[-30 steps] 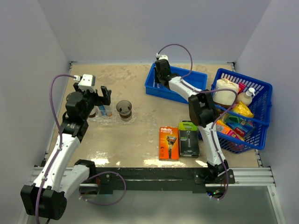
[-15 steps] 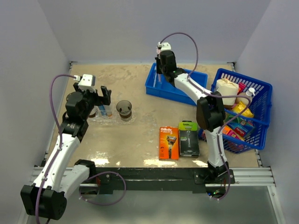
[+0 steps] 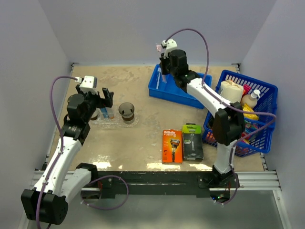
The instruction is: Prepare toiletry sets of a toothbrush and toothpaste on the tray
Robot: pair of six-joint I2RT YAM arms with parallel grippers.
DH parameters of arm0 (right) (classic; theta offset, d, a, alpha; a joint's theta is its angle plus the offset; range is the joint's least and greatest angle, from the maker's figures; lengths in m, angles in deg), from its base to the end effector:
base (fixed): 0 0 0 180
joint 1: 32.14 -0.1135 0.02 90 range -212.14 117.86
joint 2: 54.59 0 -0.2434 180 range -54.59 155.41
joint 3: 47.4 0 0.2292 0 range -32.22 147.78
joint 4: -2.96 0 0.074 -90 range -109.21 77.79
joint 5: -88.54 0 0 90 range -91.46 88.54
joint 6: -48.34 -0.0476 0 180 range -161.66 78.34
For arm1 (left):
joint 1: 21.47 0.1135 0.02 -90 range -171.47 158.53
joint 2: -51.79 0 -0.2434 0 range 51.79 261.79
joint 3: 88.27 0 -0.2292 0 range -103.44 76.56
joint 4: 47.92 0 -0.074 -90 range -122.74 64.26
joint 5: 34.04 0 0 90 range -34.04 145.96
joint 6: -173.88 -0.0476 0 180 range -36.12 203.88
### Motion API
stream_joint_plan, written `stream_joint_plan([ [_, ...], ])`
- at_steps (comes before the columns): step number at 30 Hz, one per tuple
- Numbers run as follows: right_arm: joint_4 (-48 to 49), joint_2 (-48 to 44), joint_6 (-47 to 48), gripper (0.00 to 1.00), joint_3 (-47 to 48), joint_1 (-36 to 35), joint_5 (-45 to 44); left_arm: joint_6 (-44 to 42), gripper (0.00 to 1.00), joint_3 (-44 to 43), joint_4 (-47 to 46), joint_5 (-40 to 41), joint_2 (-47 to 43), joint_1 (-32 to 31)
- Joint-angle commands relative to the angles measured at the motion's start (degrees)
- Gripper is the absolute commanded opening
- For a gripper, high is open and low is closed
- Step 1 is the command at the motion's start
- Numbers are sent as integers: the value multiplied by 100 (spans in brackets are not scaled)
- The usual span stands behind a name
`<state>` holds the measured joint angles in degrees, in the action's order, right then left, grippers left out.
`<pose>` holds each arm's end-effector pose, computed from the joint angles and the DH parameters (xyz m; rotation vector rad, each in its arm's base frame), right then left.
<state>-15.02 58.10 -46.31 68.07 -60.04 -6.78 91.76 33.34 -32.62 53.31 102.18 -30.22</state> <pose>0.4086 0.2113 0.3174 -0.3076 1.8205 0.3131 0.2095 -0.0345 0.3175 0.0476 1.7040 -0.2559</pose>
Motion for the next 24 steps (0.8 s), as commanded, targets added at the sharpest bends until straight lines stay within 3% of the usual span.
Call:
stream_joint_plan([
  [1, 299, -983, 710, 0, -474, -408, 312, 205, 89, -55, -381, -585, -108, -30],
  [5, 298, -1966, 869, 0, -1386, -707, 400, 547, 89, -483, -128, -1245, -74, -30],
  [11, -499, -2786, 790, 0, -2083, -1051, 1199, 978, 91, -1460, 602, -2580, 67, -30],
  [16, -1142, -3279, 588, 0, -2356, -1165, 2148, 1374, 93, -2268, 1111, -4198, 357, -21],
  [24, -2056, -3674, 781, 0, -2602, -1595, 2220, 1919, 87, -2278, 1174, -5289, 1086, -179],
])
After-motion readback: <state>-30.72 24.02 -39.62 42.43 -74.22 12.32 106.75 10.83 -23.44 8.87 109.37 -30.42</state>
